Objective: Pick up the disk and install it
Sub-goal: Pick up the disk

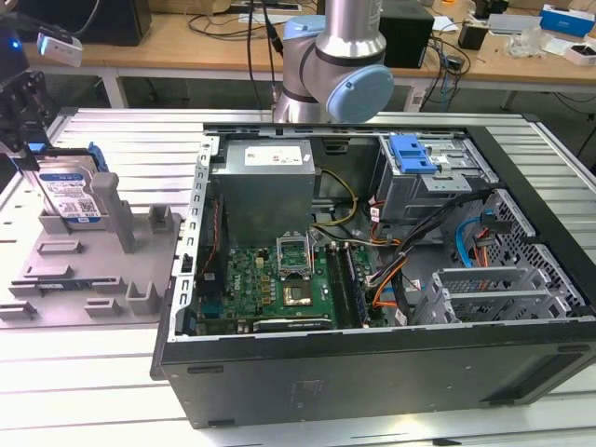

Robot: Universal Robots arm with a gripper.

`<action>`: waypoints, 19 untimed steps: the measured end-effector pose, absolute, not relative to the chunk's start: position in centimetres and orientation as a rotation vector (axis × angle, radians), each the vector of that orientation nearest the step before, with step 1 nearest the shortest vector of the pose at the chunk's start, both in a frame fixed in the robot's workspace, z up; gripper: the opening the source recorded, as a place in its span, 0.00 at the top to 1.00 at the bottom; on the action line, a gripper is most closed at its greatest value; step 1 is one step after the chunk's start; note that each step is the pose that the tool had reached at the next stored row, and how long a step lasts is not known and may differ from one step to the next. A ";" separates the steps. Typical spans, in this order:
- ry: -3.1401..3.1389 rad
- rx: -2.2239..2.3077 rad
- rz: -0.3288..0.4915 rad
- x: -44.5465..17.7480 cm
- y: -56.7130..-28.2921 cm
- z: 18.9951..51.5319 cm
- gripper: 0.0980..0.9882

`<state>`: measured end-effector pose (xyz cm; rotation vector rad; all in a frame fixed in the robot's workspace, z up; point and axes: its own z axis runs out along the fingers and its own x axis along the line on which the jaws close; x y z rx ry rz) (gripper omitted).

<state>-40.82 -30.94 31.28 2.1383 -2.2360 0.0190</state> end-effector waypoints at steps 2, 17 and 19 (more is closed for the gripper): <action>-2.236 2.138 0.019 -40.8 -30.9 31.2 0.57; -2.237 2.139 0.022 -40.9 -30.9 30.4 0.57; -2.238 2.140 0.022 -40.9 -30.9 30.3 0.57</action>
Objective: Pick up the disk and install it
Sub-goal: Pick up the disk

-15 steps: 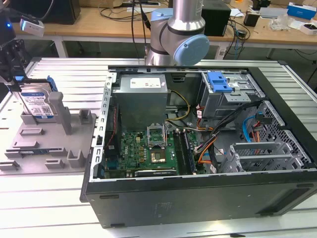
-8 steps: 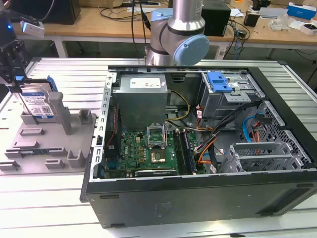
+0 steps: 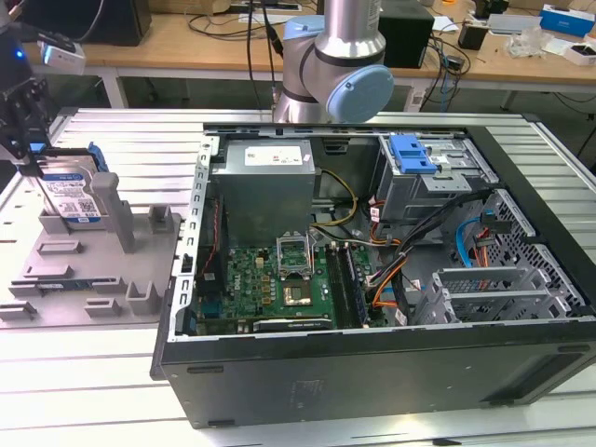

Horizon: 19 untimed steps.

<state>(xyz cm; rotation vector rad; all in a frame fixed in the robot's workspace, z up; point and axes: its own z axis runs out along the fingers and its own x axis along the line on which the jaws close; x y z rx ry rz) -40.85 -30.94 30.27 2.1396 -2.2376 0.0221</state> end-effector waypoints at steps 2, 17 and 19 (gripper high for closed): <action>-2.238 2.140 0.023 -40.9 -30.9 30.2 0.57; -2.238 2.140 0.024 -40.9 -30.9 29.9 0.67; -2.238 2.140 0.024 -40.9 -30.9 29.9 0.67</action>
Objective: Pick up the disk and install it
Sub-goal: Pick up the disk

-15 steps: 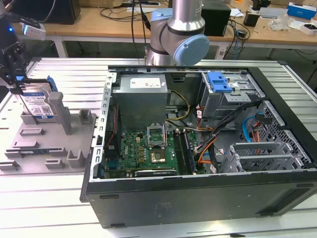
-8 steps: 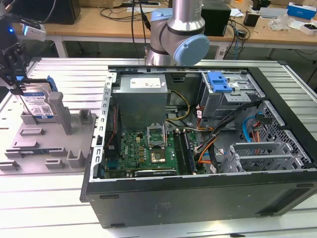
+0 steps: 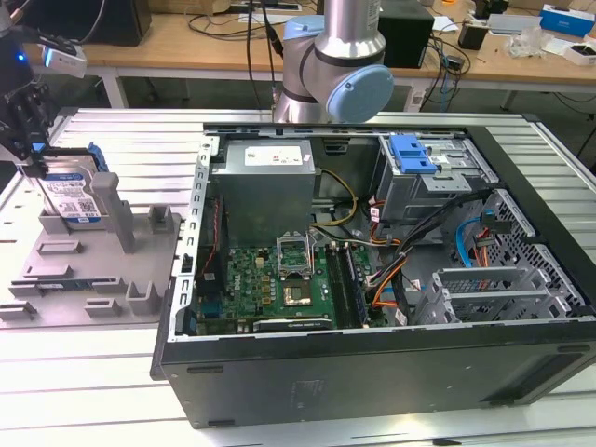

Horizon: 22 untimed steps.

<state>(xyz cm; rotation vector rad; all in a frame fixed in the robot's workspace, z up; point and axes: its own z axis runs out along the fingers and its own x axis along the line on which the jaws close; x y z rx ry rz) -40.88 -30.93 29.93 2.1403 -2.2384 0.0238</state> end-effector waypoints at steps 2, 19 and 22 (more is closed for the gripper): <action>-2.238 2.140 0.024 -40.9 -30.9 29.9 0.67; -2.238 2.140 0.024 -40.9 -30.9 34.2 0.70; -2.238 2.140 0.024 -40.9 -30.9 35.6 0.70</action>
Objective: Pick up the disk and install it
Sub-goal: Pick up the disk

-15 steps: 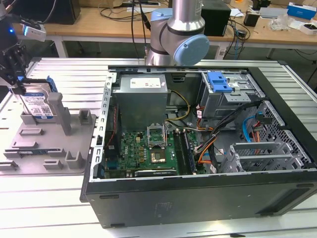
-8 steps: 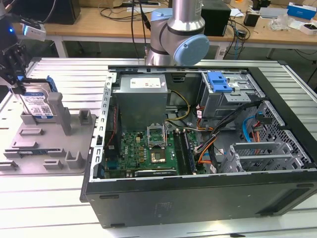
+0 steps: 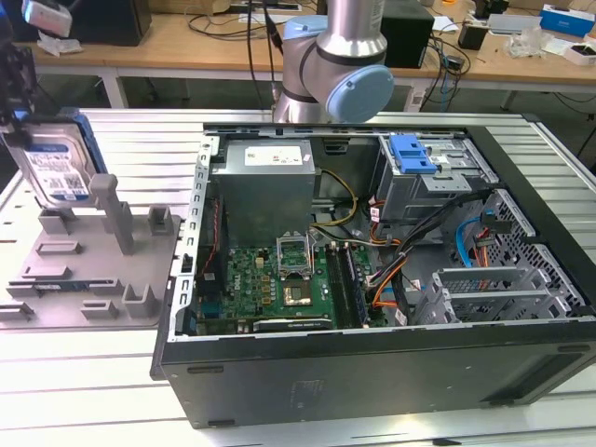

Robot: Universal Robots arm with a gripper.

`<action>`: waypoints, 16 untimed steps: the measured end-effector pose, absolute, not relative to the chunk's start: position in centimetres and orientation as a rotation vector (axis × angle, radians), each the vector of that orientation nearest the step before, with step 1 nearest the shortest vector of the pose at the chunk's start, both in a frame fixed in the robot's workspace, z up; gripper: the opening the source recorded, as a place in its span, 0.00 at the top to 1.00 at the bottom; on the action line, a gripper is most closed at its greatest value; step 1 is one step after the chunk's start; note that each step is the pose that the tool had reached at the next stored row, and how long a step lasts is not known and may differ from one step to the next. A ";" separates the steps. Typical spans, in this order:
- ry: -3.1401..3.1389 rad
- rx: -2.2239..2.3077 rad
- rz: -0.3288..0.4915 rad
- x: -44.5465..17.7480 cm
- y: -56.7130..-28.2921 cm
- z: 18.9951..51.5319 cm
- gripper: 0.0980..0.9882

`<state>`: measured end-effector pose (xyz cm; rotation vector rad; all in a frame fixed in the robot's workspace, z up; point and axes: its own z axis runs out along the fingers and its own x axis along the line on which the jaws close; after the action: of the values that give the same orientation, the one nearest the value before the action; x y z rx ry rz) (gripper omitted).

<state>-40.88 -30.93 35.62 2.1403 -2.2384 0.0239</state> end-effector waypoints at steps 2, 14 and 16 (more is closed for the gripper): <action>-2.238 2.140 0.024 -40.9 -30.9 36.9 0.70; -2.238 2.140 0.024 -40.9 -30.9 44.2 0.70; -2.238 2.140 0.024 -40.9 -30.9 45.5 0.70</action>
<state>-40.88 -30.93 45.46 2.1403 -2.2384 0.0239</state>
